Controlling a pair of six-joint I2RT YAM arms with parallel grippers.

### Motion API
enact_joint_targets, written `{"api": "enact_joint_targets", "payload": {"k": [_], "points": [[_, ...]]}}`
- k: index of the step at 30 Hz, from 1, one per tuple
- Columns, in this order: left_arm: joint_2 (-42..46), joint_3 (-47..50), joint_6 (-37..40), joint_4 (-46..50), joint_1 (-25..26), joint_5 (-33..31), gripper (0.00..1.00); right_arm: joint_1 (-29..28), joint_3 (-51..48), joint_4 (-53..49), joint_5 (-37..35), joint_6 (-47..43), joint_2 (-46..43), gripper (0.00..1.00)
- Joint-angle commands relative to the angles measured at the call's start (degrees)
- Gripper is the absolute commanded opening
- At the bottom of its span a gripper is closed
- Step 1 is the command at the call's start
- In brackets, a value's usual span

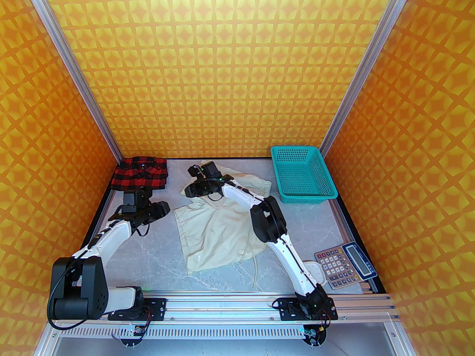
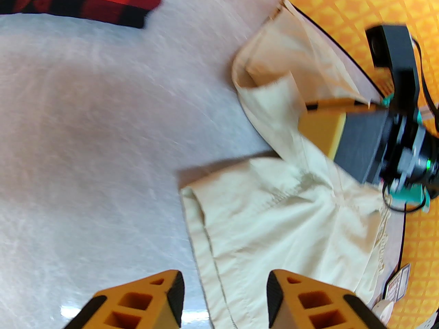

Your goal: Fold and stack the mixed laundry pile

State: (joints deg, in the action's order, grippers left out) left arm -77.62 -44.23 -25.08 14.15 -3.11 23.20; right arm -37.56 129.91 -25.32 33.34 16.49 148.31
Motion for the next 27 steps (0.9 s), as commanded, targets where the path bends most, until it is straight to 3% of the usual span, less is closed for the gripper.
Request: {"api": "enact_joint_targets", "payload": {"k": [1, 10, 13, 16, 21, 27], "points": [[-0.31, 0.29, -1.76, -1.78, -1.25, 2.71, 0.45, -2.75, 0.10, -2.75, -1.83, -1.90, 2.04, 0.41], [-1.24, -0.73, -3.77, -3.61, -1.13, 6.54, 0.43, -6.03, -3.13, -3.48, -4.70, -3.39, -1.57, 0.50], [2.35, -0.63, -3.78, -0.16, 0.04, 6.76, 0.41, -5.51, -6.49, -3.97, -5.43, -3.62, -8.41, 0.54], [6.95, 0.93, -4.35, 3.95, 2.50, 6.77, 0.33, -3.46, -17.06, -2.20, -6.35, -1.22, -18.78, 0.55], [8.85, 4.55, -6.17, 7.03, 13.39, 6.76, 0.23, 2.60, -37.94, -2.15, -14.82, 1.40, -35.63, 0.54], [2.04, 6.86, -10.43, 1.41, 24.24, 6.51, 0.10, 12.07, -48.02, -7.86, -26.32, 2.86, -41.31, 0.54]]}}
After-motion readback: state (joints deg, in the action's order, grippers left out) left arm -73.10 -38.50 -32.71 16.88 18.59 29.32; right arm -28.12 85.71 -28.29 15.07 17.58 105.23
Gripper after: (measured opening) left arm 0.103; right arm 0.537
